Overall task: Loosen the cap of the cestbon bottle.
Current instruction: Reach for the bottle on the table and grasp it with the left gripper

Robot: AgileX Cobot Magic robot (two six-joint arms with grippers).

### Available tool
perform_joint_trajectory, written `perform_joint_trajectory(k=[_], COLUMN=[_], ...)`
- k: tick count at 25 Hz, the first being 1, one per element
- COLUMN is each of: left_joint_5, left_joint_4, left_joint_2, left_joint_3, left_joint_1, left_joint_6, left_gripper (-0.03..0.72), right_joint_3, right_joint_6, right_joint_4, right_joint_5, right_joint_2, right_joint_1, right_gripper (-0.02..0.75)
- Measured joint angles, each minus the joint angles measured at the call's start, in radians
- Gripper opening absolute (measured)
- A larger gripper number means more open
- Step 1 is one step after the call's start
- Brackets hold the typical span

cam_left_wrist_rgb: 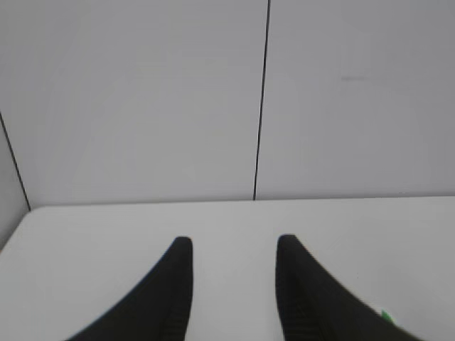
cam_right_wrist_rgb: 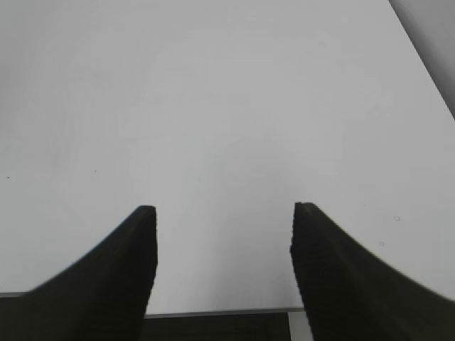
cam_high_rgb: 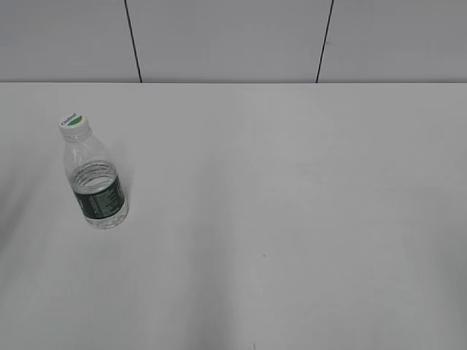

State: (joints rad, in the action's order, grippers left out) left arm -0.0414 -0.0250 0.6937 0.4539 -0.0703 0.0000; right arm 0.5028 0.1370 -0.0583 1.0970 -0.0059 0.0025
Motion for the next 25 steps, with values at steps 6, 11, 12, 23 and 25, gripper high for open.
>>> perform_joint_trajectory(k=[6, 11, 12, 23, 25], left_joint_5=[-0.255, -0.445, -0.457, -0.516, -0.58], left_joint_4=[-0.071, -0.053, -0.028, 0.105, 0.109], left_joint_2=[0.024, 0.028, 0.032, 0.235, 0.309], left_joint_3=[-0.245, -0.373, -0.391, -0.451, -0.451], left_joint_1=[-0.068, -0.175, -0.183, -0.192, -0.192], left_joint_6=[-0.08, -0.134, -0.135, -0.138, -0.138], left_gripper=[0.241, 0.241, 0.241, 0.249, 0.279], right_joint_3=[0.0, 0.0, 0.0, 0.0, 0.0], right_joint_6=[0.0, 0.0, 0.0, 0.0, 0.0], right_joint_4=[0.0, 0.0, 0.0, 0.0, 0.0], right_joint_5=[0.0, 0.0, 0.0, 0.0, 0.0], right_joint_2=[0.0, 0.0, 0.0, 0.0, 0.0], right_joint_1=[0.0, 0.0, 0.0, 0.0, 0.0], right_gripper=[0.465, 0.465, 0.465, 0.465, 0.465])
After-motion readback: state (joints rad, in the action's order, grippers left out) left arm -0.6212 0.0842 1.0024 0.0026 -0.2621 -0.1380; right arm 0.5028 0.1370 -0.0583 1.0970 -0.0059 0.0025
